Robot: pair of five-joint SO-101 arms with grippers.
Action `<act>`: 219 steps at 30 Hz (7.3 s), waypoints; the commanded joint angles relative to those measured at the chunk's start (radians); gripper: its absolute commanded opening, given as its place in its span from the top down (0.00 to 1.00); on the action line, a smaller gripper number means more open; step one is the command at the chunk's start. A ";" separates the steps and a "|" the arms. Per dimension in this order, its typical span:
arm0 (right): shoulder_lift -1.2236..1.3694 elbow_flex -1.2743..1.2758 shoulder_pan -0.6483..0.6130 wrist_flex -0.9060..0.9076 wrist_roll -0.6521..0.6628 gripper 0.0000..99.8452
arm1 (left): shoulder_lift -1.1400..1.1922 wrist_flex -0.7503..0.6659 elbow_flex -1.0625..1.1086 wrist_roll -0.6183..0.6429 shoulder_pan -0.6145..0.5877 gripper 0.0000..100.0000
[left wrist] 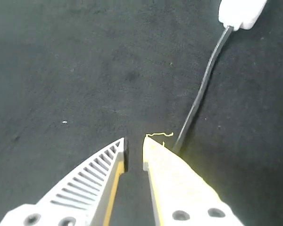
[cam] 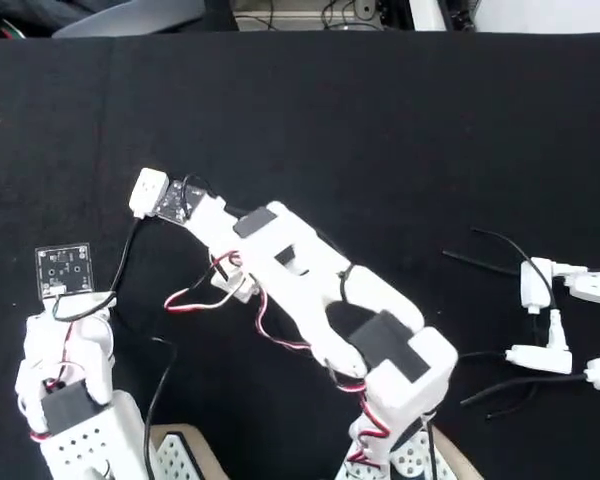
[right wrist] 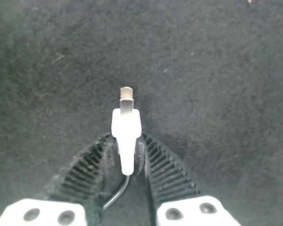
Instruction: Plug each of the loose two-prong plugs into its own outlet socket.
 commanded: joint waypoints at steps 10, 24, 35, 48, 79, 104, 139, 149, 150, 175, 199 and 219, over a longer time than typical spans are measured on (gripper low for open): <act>0.013 -0.051 -0.018 0.041 -0.095 0.99 | -0.005 -0.058 0.021 0.020 -0.019 0.92; 0.031 -0.054 -0.083 0.072 -0.100 0.99 | -0.005 -0.060 0.028 0.025 -0.021 0.92; -0.628 0.312 -0.124 0.066 0.091 0.99 | -0.005 -0.058 -0.061 0.112 -0.012 0.92; -1.699 0.785 -0.135 0.068 0.038 0.99 | -0.006 0.169 -0.432 0.328 0.570 0.90; -1.696 0.886 -0.094 -0.054 -0.049 0.99 | -0.006 0.270 -0.636 0.420 0.963 0.84; -1.707 0.862 -0.097 -0.023 -0.058 0.99 | -0.005 0.005 -0.286 0.262 0.842 0.84; -0.294 0.165 0.049 0.049 0.009 0.99 | -0.005 -0.038 -0.005 -0.052 0.288 0.84; -0.148 0.082 0.049 0.078 0.032 0.99 | -0.005 -0.038 -0.005 -0.054 0.285 0.84; -0.134 0.067 0.049 0.095 0.032 0.99 | -0.005 -0.038 -0.005 -0.054 0.285 0.84; -0.061 -0.260 0.215 0.390 0.091 0.99 | -0.005 -0.112 -0.008 0.035 0.180 0.84; -0.427 0.453 0.244 -0.201 0.330 0.82 | -0.003 -0.107 0.018 -0.008 0.177 0.84; -0.228 0.211 0.155 0.028 0.358 0.89 | -0.003 -0.114 0.030 -0.009 0.176 0.84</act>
